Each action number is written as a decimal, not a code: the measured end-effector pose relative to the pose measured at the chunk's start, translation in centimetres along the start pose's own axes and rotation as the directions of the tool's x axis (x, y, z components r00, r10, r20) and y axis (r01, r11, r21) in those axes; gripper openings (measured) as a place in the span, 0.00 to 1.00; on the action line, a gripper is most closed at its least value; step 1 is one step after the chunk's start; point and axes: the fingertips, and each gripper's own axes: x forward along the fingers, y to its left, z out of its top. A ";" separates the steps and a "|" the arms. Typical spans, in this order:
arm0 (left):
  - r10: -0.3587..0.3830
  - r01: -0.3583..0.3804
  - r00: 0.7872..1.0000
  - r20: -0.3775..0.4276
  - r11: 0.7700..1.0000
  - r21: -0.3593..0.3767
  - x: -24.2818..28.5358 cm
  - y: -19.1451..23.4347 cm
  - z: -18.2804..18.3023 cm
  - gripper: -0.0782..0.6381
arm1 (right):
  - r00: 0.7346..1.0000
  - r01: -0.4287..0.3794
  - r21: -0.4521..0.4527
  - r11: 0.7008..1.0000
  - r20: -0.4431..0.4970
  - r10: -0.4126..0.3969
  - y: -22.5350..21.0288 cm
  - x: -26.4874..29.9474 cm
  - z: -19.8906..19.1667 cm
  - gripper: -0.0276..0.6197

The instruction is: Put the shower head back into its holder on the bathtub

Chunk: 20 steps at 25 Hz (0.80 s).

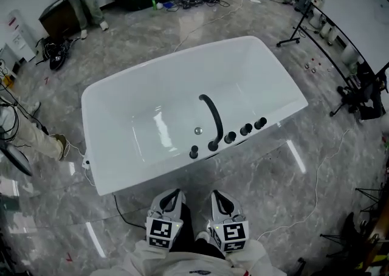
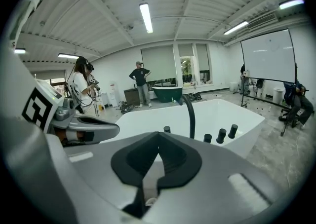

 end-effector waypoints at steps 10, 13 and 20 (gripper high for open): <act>-0.001 -0.007 0.994 0.108 0.997 0.075 -7.4 -6.5 3.5 0.11 | 0.989 -0.038 -0.009 0.999 0.140 0.039 2.7 -9.5 2.8 0.05; 0.011 -0.021 0.991 0.132 0.997 0.071 -10.0 -8.3 4.5 0.11 | 0.986 -0.045 -0.002 0.999 0.158 0.045 3.2 -13.0 3.2 0.05; 0.007 -0.022 0.986 0.164 0.996 0.091 -14.7 -11.4 5.7 0.11 | 0.984 -0.068 0.034 0.997 0.166 0.062 4.2 -17.4 3.1 0.05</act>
